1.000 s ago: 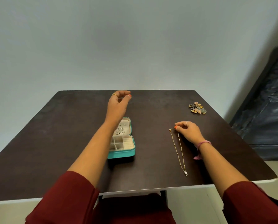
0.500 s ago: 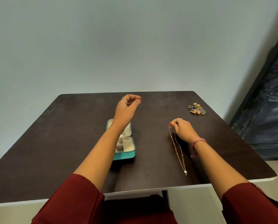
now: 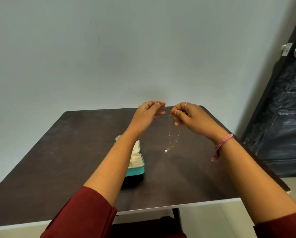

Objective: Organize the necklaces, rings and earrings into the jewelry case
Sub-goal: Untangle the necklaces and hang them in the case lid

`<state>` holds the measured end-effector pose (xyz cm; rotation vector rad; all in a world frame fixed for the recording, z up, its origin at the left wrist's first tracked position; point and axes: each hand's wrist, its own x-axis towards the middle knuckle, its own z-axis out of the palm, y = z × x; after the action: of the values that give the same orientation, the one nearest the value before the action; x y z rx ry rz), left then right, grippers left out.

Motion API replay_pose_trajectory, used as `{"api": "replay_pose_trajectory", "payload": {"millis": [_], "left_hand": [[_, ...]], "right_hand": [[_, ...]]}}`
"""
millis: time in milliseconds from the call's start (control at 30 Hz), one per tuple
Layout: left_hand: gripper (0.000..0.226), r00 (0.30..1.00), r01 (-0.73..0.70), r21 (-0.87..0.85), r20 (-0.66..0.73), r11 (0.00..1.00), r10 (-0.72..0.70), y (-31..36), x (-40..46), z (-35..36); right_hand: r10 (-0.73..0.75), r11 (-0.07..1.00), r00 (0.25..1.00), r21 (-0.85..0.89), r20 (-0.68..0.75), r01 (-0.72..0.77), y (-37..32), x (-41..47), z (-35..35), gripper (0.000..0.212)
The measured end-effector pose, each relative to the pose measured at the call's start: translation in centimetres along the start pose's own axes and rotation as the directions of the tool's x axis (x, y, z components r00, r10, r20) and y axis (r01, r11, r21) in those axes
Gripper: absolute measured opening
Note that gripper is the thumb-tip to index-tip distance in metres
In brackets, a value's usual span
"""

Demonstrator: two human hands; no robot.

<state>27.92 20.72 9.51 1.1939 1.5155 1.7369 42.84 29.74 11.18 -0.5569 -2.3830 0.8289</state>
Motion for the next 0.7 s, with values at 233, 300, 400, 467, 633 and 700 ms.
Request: {"api": "replay_pose_trajectory", "payload": {"millis": [233, 300, 400, 467, 633, 700], "left_hand": [[0.04, 0.978, 0.131, -0.122, 0.181, 0.984, -0.108, 1.9, -1.4, 0.3], [0.039, 0.966, 0.181, -0.241, 0.224, 0.954, -0.127, 2.0, -2.0, 0.2], [0.035, 0.965, 0.189, -0.304, 0.232, 0.934, -0.12, 2.2, -2.9, 0.1], [0.031, 0.968, 0.171, -0.325, 0.232, 0.93, -0.097, 2.3, -3.3, -0.2], [0.028, 0.975, 0.148, -0.345, 0.208, 0.927, -0.079, 2.5, -3.6, -0.8], [0.026, 0.977, 0.14, -0.358, 0.202, 0.923, -0.07, 2.6, -3.7, -0.9]], "right_hand": [[-0.08, 0.995, 0.99, 0.043, -0.119, 0.086, -3.0, 0.8, -0.6, 0.01], [-0.076, 0.994, 0.988, 0.072, -0.131, 0.085, -3.2, 0.8, -0.5, 0.01], [-0.04, 0.98, 0.988, 0.188, -0.149, 0.068, -2.9, 0.6, 0.1, 0.011], [-0.02, 0.958, 0.989, 0.28, -0.144, 0.06, -2.7, 0.3, 0.5, 0.01], [0.026, 0.885, 0.994, 0.465, -0.111, 0.029, -2.4, -0.7, 1.4, 0.007], [0.042, 0.853, 0.993, 0.521, -0.111, 0.022, -2.4, -1.0, 1.9, 0.009]]}}
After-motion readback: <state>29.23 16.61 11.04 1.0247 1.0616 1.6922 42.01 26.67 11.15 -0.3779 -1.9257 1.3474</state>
